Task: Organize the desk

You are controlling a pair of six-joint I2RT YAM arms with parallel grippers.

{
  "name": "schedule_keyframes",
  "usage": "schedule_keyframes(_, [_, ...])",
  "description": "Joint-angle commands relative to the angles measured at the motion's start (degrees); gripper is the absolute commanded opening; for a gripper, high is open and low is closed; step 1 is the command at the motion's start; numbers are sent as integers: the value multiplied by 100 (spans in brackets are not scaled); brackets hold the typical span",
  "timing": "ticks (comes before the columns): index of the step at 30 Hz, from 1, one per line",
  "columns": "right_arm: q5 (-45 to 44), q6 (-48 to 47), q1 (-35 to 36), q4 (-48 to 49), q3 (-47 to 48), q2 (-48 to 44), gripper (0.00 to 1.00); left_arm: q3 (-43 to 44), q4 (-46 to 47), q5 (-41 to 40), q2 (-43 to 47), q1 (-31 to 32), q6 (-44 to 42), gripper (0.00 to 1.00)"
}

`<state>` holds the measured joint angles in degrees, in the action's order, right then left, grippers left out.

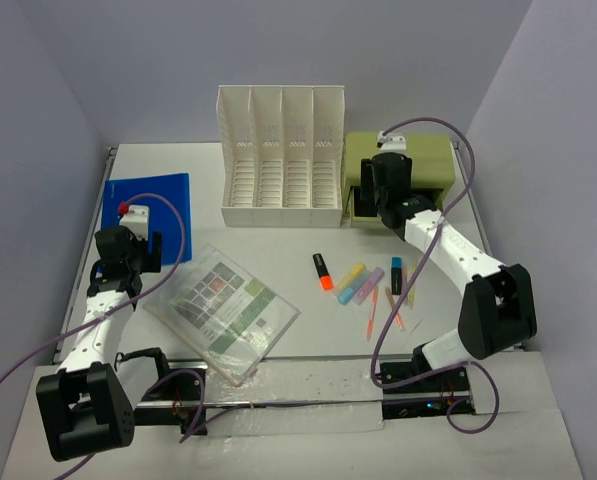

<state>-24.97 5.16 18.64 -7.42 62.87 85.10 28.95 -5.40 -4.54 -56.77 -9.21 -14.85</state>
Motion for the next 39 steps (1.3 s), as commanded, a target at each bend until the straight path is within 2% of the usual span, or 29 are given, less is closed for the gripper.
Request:
schedule_keyframes(1, [-671, 321, -90, 122, 312, 246, 62, 37, 203, -16, 43, -42, -9, 87])
schedule_keyframes(8, [-1728, 773, -119, 433, -68, 113, 54, 32, 208, -11, 36, -46, -9, 87])
schedule_keyframes(18, [-1687, 1185, -695, 342, -482, -134, 54, 32, 207, -12, 74, -37, -9, 87])
schedule_keyframes(22, [-1704, 1089, -677, 211, -468, -419, 54, 32, 198, -8, 92, -45, -5, 87])
schedule_keyframes(26, [-1798, 516, -53, 60, -303, -801, 55, 32, 198, -19, 105, -38, 0, 87])
schedule_keyframes(28, [-1814, 15, 841, 50, -264, -933, 60, 23, 206, -39, 129, -46, 0, 87])
schedule_keyframes(29, [-1571, -143, 1366, -32, -218, -953, 67, 16, 206, -59, 145, -46, 0, 87])
schedule_keyframes(30, [-920, -186, 1646, -226, -142, -923, 72, 4, 212, -81, 154, -46, -5, 87])
schedule_keyframes(33, [1188, 26, 2077, -757, 115, -611, 88, -21, 204, -74, 193, -54, -9, 87])
schedule_keyframes(35, [1595, 291, 2240, -874, 151, -320, 91, -21, 198, -83, 195, -54, -9, 87])
schedule_keyframes(39, [1267, 556, 2554, -1443, 262, 286, 90, -21, 206, -94, 184, -54, 0, 87])
